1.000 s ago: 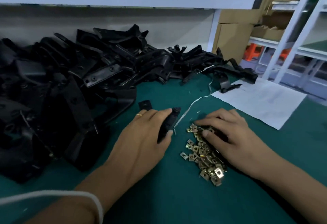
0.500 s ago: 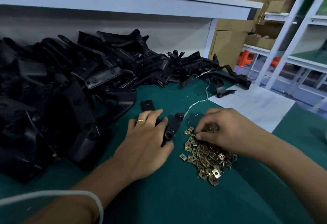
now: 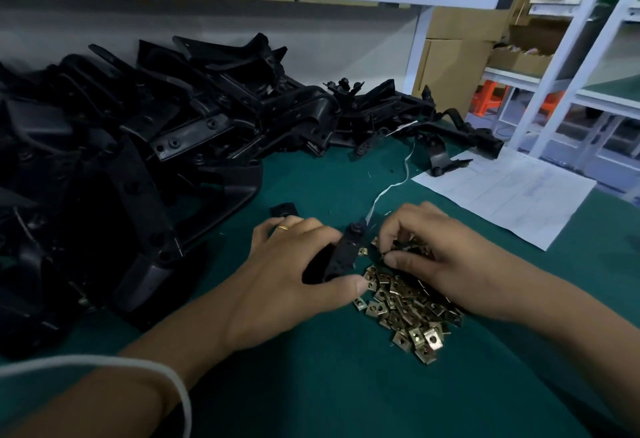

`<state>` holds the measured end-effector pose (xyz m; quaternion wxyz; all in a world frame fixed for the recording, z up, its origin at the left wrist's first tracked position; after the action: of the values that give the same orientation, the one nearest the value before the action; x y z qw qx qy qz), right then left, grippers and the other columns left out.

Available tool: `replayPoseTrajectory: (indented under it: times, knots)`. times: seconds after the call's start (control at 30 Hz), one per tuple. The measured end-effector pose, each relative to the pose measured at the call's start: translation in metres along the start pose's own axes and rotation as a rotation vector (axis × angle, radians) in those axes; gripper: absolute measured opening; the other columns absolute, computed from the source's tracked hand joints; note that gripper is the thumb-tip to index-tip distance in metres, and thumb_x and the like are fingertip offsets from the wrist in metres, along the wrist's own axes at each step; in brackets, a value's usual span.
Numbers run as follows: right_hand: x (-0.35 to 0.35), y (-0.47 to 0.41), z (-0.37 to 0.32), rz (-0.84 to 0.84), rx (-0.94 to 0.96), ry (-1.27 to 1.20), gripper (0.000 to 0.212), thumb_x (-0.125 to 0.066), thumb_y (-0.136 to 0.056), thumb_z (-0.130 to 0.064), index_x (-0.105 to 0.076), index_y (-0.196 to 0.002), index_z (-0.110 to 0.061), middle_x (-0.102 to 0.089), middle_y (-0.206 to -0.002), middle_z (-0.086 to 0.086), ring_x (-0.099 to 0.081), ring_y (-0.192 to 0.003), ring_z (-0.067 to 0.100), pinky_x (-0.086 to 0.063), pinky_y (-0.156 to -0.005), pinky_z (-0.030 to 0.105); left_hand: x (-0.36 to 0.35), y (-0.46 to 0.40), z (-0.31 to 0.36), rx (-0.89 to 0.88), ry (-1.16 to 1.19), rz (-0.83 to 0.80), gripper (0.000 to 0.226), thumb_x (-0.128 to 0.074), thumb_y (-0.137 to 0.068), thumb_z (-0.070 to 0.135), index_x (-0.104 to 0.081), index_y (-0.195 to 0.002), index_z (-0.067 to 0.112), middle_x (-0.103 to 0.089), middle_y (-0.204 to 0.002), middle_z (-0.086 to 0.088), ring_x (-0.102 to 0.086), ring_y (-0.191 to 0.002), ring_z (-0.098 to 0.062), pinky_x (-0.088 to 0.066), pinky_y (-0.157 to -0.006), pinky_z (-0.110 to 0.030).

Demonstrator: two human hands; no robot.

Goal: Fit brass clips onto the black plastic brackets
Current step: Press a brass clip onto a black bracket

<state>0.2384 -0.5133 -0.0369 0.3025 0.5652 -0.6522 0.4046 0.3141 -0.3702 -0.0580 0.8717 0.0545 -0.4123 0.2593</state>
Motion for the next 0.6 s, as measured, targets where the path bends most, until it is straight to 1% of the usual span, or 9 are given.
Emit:
replayPoseTrajectory:
  times: [0.07,0.1,0.17,0.2,0.3,0.4,0.5,0.53,0.6]
  knots:
    - [0.010,-0.001,0.004,0.098,-0.021,-0.175,0.009,-0.069,-0.097,-0.027,-0.061,-0.098,-0.031,-0.063,-0.095,-0.010,-0.059,-0.095,0.014,-0.046,-0.080,0.030,0.000,0.002,-0.007,0.034,0.104,-0.031,0.066,-0.051,-0.069,0.087,-0.057,-0.121,0.048,-0.051,-0.118,0.027,-0.020,-0.135,0.007,-0.022,-0.113,-0.030]
    - [0.015,-0.001,0.006,0.150,-0.025,-0.273,0.011,-0.071,-0.096,-0.022,-0.062,-0.100,-0.027,-0.065,-0.094,-0.005,-0.061,-0.091,0.016,-0.050,-0.080,0.033,0.000,0.003,-0.009,0.047,0.126,-0.037,0.068,-0.056,-0.065,0.088,-0.056,-0.124,0.054,-0.050,-0.120,0.031,-0.021,-0.138,0.003,-0.025,-0.114,-0.032]
    - [0.023,-0.001,0.010,0.229,-0.027,-0.461,0.017,-0.072,-0.093,-0.014,-0.066,-0.108,-0.019,-0.067,-0.094,0.005,-0.065,-0.090,0.026,-0.056,-0.083,0.037,0.000,0.003,-0.009,0.041,0.131,-0.047,0.072,-0.063,-0.059,0.088,-0.054,-0.125,0.062,-0.050,-0.123,0.035,-0.023,-0.138,0.006,-0.027,-0.117,-0.032]
    - [0.025,-0.001,0.012,0.256,-0.030,-0.546,0.021,-0.072,-0.093,-0.010,-0.068,-0.112,-0.016,-0.069,-0.094,0.009,-0.067,-0.089,0.028,-0.058,-0.082,0.034,0.001,0.002,-0.009,0.033,0.128,-0.058,0.075,-0.066,-0.056,0.088,-0.053,-0.126,0.063,-0.051,-0.124,0.035,-0.024,-0.139,0.007,-0.026,-0.120,-0.034]
    - [0.024,0.001,0.021,0.304,-0.080,-0.750,0.019,-0.069,-0.092,-0.004,-0.074,-0.110,-0.008,-0.074,-0.095,0.014,-0.075,-0.090,0.026,-0.060,-0.083,0.027,0.001,0.001,-0.012,0.035,0.162,-0.116,0.090,-0.073,-0.055,0.082,-0.048,-0.139,0.061,-0.057,-0.131,0.033,-0.025,-0.147,0.001,-0.019,-0.127,-0.042]
    - [0.020,0.001,0.027,0.331,-0.145,-0.912,0.018,-0.068,-0.089,-0.003,-0.070,-0.107,0.001,-0.076,-0.095,0.016,-0.076,-0.096,0.031,-0.060,-0.085,0.028,0.003,0.001,-0.013,0.016,0.243,-0.144,0.094,-0.080,-0.057,0.072,-0.050,-0.144,0.055,-0.059,-0.130,0.034,-0.039,-0.141,0.008,-0.021,-0.127,-0.040]
    - [0.019,0.000,0.029,0.366,-0.171,-1.074,0.021,-0.067,-0.089,-0.001,-0.067,-0.110,-0.001,-0.072,-0.093,0.013,-0.076,-0.099,0.033,-0.061,-0.087,0.030,0.004,0.000,-0.012,0.011,0.253,-0.124,0.093,-0.083,-0.053,0.069,-0.056,-0.140,0.051,-0.062,-0.126,0.032,-0.047,-0.131,0.014,-0.026,-0.126,-0.034]
    - [0.019,0.000,0.029,0.375,-0.170,-1.132,0.024,-0.067,-0.089,0.000,-0.069,-0.113,-0.003,-0.071,-0.093,0.012,-0.076,-0.101,0.033,-0.061,-0.087,0.030,0.003,-0.001,-0.012,0.013,0.237,-0.119,0.094,-0.083,-0.051,0.070,-0.057,-0.139,0.051,-0.061,-0.126,0.033,-0.045,-0.132,0.014,-0.023,-0.127,-0.035]
    - [0.020,0.001,0.030,0.392,-0.182,-1.231,0.030,-0.065,-0.090,0.000,-0.073,-0.118,-0.005,-0.072,-0.095,0.011,-0.074,-0.107,0.032,-0.060,-0.090,0.030,0.002,-0.001,-0.013,0.018,0.195,-0.119,0.096,-0.083,-0.049,0.073,-0.056,-0.139,0.053,-0.060,-0.126,0.036,-0.038,-0.141,0.008,-0.017,-0.129,-0.040]
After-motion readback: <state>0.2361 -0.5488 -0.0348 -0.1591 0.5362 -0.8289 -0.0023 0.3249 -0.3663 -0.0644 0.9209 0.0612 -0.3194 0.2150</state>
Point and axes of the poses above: each hand's wrist, its own y-axis away from the middle knuckle, its own x-axis out of the back of the hand, z = x × y, the point moved 10 cm from there along -y, towards the middle knuckle
